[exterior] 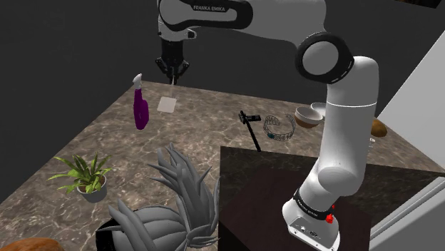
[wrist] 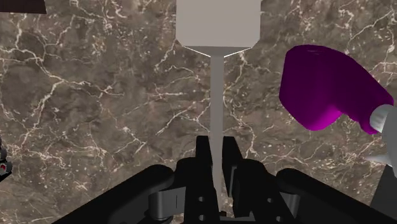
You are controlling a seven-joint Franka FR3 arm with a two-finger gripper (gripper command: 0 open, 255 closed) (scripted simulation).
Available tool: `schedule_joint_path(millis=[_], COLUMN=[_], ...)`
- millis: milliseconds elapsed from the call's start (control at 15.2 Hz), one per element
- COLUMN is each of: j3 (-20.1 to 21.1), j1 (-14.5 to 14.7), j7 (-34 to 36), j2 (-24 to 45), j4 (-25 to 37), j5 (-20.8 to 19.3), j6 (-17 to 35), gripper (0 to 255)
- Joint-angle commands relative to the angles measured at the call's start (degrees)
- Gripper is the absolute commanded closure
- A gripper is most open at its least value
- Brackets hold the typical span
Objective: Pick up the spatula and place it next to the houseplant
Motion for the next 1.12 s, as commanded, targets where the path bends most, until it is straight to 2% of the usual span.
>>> schedule_joint_path(millis=[0,594,858,1056], j3=[0.6,3.4,4.3,4.5], j1=[1.6,10.5,15.1,19.2], j7=[2.3,13.0,17.4,20.3], j2=[0.2,5.1,9.3,13.8], j4=[0.3,7.4,13.9,21.1], j5=[-0.3,-2.7,-4.1,-5.4], j6=[-0.2,-3.5,-6.3,-9.4], gripper=[255,255,255,255])
